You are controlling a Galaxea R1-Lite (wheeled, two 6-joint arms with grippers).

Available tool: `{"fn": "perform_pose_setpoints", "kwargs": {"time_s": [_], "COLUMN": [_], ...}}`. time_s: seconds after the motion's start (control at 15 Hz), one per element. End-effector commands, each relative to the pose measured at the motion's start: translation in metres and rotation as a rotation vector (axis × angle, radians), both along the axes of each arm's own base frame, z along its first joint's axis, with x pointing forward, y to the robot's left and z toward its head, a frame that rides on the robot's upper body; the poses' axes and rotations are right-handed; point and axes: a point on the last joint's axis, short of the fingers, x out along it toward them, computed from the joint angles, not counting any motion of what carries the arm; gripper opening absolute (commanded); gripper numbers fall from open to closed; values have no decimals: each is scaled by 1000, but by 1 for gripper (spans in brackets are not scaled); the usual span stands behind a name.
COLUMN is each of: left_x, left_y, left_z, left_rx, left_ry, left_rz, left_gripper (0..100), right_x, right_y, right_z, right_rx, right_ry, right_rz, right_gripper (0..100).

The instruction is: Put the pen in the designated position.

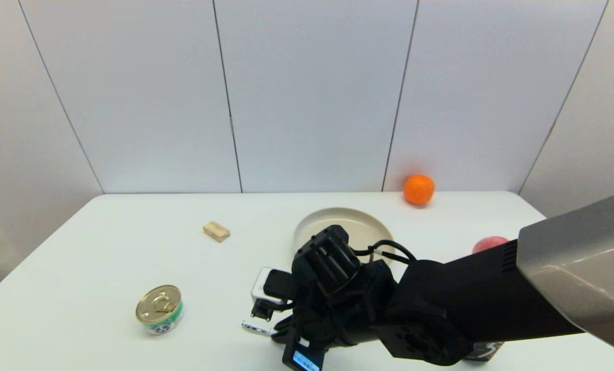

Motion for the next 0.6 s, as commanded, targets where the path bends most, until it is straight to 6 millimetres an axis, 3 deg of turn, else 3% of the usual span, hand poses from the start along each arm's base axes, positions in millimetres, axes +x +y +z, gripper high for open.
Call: {"fn": "perform_pose_setpoints", "kwargs": {"time_s": [0.07, 0.6], "left_x": [0, 0], "left_y": [0, 0], "left_z": [0, 0], "left_rx": [-1, -1], "left_ry": [0, 0], "left_rz": [0, 0], "left_gripper": [100, 100], "right_x": [-1, -4], "right_y": [1, -4], "right_z": [6, 41], "right_rx": [15, 93], "right_ry": [-12, -68], "right_rz": [6, 5], "right_gripper": [0, 0]}}
